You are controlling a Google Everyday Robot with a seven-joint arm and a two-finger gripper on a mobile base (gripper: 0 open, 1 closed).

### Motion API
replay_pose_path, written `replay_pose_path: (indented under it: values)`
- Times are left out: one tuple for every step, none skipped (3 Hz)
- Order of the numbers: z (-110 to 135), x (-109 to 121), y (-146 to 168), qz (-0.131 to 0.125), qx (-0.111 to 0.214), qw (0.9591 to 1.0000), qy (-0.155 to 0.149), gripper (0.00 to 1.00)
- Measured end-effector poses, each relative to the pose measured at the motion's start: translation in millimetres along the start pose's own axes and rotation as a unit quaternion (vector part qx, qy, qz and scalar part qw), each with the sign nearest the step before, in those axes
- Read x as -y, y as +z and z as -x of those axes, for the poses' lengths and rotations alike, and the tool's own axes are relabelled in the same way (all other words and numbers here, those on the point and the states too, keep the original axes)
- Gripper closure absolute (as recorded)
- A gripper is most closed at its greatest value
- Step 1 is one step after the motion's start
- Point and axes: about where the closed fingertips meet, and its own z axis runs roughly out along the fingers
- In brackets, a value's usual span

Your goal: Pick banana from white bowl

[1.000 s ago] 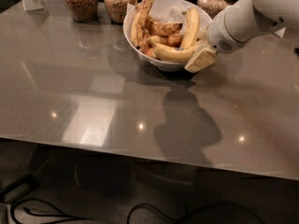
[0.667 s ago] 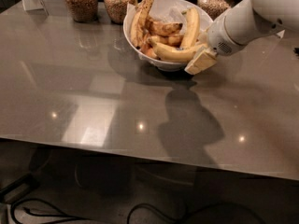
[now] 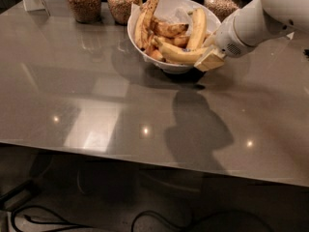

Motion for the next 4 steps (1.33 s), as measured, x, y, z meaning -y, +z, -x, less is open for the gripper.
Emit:
replay_pose_path:
  values:
    - [5,2,-2,-0.003,0.004,1.0,-0.008,0.75]
    - [12,4,-6,-0.007,0.01,0.9997,-0.02,0.98]
    - [19,6,-10,-0.013,0.018,0.9993,-0.029,1.0]
    - [30,12,-23,-0.017,0.041,0.9985,-0.034,1.0]
